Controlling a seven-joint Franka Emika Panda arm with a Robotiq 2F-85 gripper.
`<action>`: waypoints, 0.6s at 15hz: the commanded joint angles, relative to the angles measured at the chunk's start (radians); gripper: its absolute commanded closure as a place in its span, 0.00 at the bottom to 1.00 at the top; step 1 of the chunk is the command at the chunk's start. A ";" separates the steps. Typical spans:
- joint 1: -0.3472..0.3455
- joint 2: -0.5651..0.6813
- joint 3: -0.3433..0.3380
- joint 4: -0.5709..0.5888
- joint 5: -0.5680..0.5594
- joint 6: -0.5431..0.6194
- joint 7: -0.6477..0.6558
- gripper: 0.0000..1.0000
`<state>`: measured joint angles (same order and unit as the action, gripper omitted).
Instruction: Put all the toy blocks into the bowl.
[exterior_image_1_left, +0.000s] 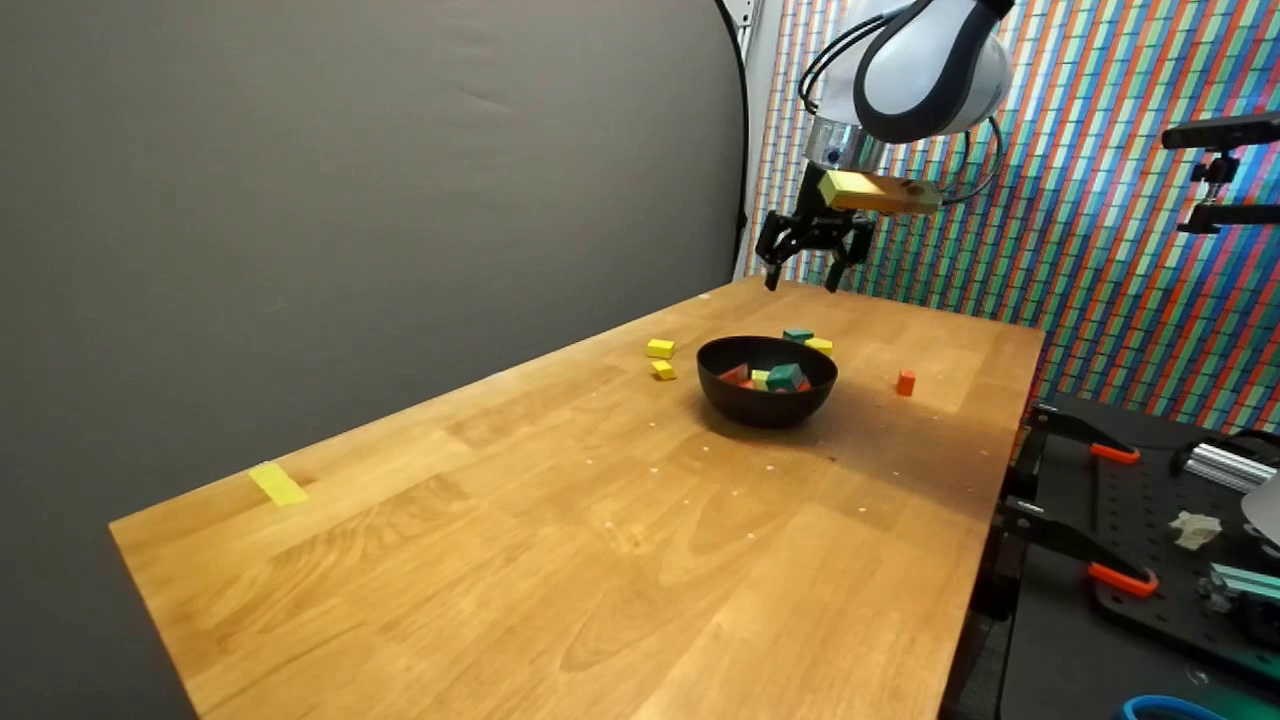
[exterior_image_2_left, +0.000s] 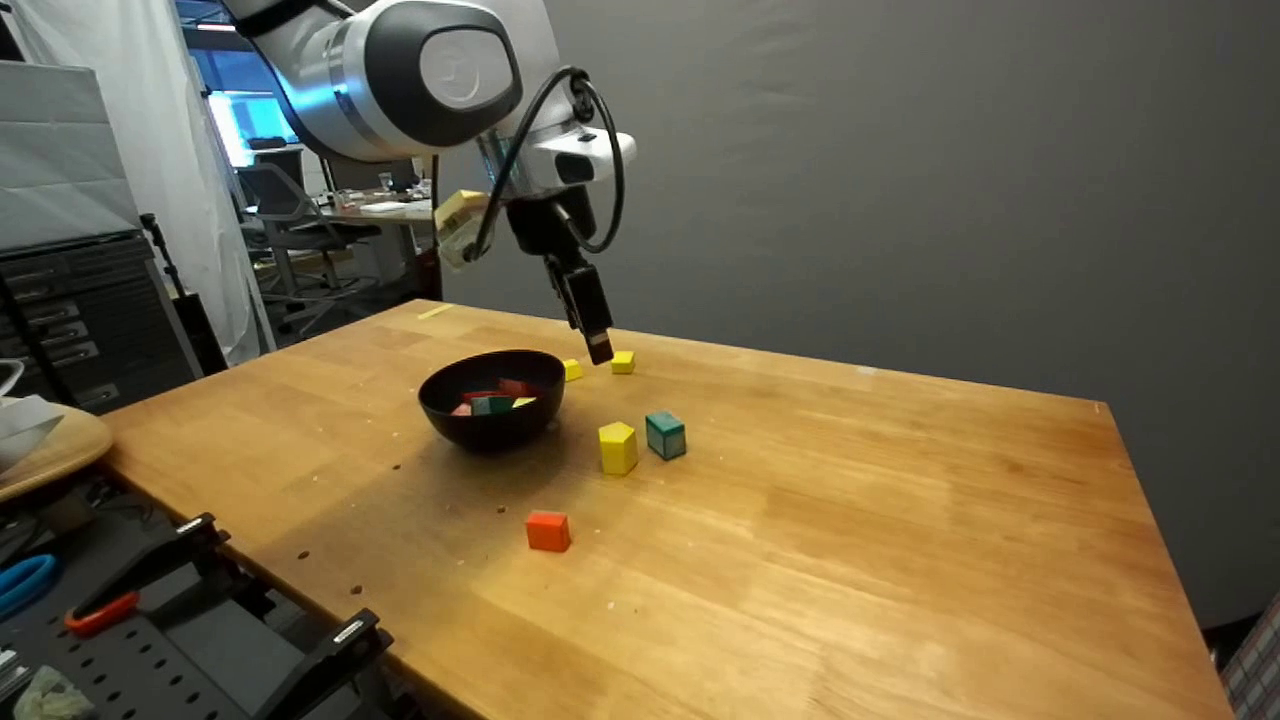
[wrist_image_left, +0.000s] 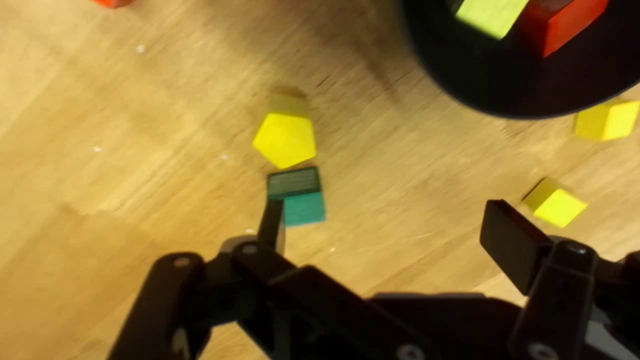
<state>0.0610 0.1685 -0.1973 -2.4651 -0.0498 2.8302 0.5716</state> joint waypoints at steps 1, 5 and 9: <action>-0.001 0.013 -0.114 -0.032 -0.147 0.091 0.188 0.00; -0.001 0.104 -0.146 -0.012 -0.132 0.125 0.253 0.00; 0.010 0.118 -0.138 -0.022 -0.066 0.102 0.202 0.00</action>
<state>0.0598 0.2831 -0.3253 -2.4890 -0.1347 2.9311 0.7908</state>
